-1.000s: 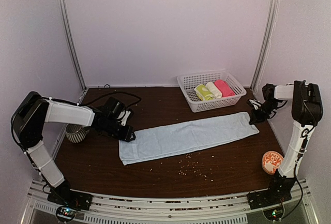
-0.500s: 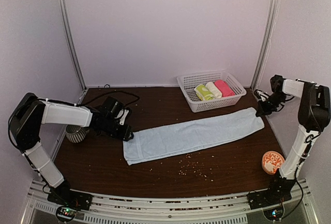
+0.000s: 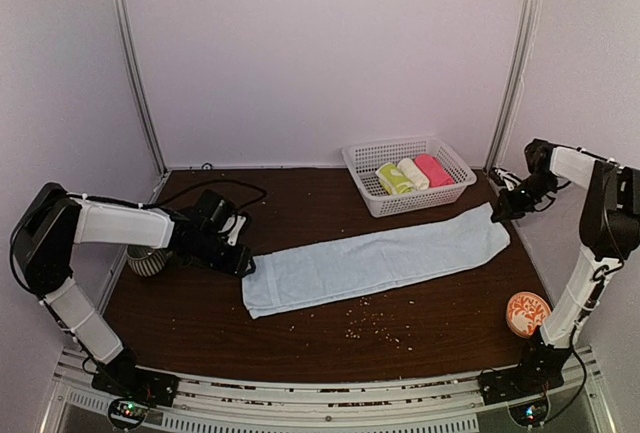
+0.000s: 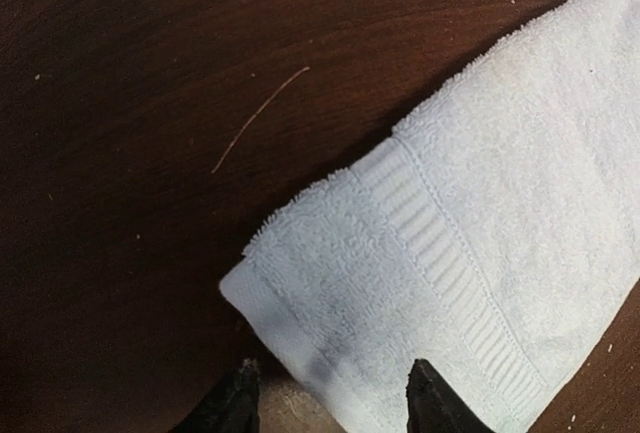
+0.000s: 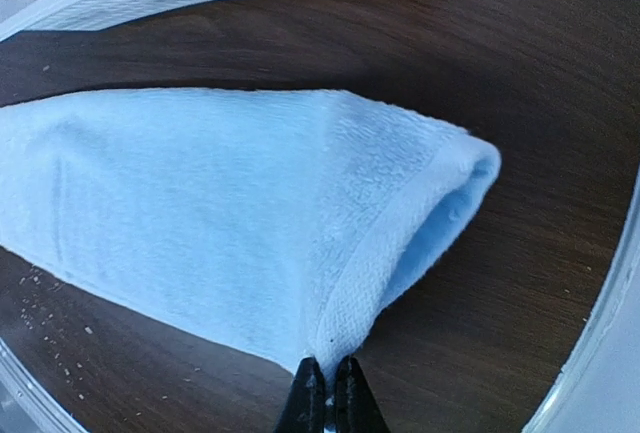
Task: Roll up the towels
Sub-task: Fold the towel at the center of the board.
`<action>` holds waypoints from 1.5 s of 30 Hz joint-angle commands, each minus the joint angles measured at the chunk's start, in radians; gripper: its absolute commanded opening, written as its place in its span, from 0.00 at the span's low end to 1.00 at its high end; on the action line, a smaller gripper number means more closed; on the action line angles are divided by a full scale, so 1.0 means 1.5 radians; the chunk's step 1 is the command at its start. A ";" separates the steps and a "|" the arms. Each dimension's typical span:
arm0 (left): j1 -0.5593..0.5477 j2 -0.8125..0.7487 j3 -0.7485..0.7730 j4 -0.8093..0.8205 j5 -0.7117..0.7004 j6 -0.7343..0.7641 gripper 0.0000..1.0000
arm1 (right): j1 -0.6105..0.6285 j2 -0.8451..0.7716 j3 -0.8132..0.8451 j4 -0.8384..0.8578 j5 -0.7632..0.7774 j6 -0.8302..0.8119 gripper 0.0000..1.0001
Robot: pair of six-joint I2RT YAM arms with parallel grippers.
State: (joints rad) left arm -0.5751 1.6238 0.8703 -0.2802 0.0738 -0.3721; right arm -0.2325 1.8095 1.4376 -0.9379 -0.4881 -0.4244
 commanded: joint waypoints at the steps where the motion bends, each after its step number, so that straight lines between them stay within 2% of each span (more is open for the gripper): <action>1: -0.003 -0.048 -0.015 -0.030 0.025 0.005 0.51 | 0.062 -0.060 0.009 -0.059 -0.076 -0.025 0.00; 13: -0.003 -0.060 -0.021 -0.062 0.012 0.002 0.50 | 0.233 -0.066 0.008 -0.090 -0.148 0.003 0.00; 22: -0.002 -0.052 -0.026 -0.057 0.027 -0.005 0.49 | 0.358 -0.026 0.006 0.035 -0.197 0.118 0.00; 28: -0.002 -0.054 -0.036 -0.058 0.036 -0.017 0.47 | 0.430 -0.006 0.020 0.116 -0.163 0.195 0.00; 34: -0.003 -0.072 -0.033 -0.072 0.043 -0.031 0.47 | 0.491 -0.001 0.018 0.225 -0.179 0.301 0.00; 38: -0.004 -0.074 -0.032 -0.092 0.024 -0.036 0.47 | 0.539 0.027 0.046 0.235 -0.170 0.340 0.00; 40: -0.003 -0.074 -0.036 -0.094 0.014 -0.040 0.47 | 0.561 0.040 0.060 0.237 -0.129 0.362 0.00; 45: -0.003 -0.085 -0.069 -0.044 0.047 -0.056 0.47 | 0.595 0.084 0.104 0.238 -0.141 0.396 0.00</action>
State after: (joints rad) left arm -0.5762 1.5276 0.8085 -0.3946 0.1173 -0.4255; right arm 0.6243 1.8847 1.5295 -0.6071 -0.7063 0.0994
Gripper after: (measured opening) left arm 0.470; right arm 0.018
